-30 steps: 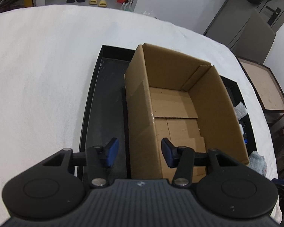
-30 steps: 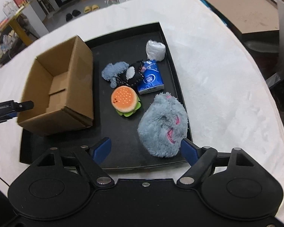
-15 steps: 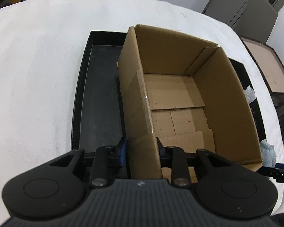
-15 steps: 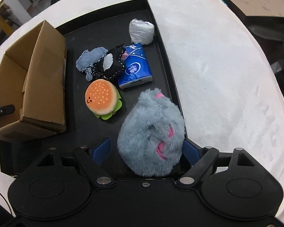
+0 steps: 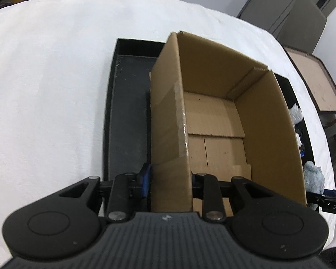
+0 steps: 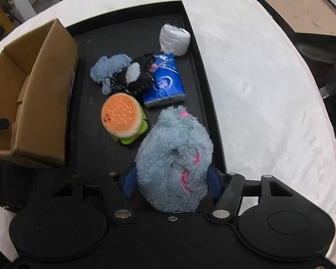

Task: Organize soft objects
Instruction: 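Lift the plush mouse with the right gripper and carry it over the box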

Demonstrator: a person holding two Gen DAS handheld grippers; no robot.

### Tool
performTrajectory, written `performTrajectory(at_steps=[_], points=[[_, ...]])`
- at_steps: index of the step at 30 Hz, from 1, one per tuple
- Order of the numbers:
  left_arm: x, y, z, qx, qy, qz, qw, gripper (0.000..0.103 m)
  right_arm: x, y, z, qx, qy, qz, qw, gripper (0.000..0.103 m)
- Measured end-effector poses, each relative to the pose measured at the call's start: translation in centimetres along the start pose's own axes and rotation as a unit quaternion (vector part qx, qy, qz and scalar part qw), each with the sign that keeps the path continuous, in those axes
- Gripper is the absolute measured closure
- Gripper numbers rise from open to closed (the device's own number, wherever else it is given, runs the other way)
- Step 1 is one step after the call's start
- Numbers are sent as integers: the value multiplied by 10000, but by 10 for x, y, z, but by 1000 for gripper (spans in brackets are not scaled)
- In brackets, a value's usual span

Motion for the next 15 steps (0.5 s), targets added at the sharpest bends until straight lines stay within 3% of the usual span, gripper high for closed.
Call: performTrajectory(at_steps=[15], points=[[17, 3, -18, 492, -32, 520, 9974, 78, 56, -24, -35, 166, -24, 747, 9971, 45]])
Point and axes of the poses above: each gripper's, at about its wrist camera, not at the fingertips, and x roughly against the way its jaws point, z to its right, y to its underside, the point moved 10 cm from there along -x, roughly the way its jaws point, and after that the axes turned 8 degrees about y, right-handed, at the moved point
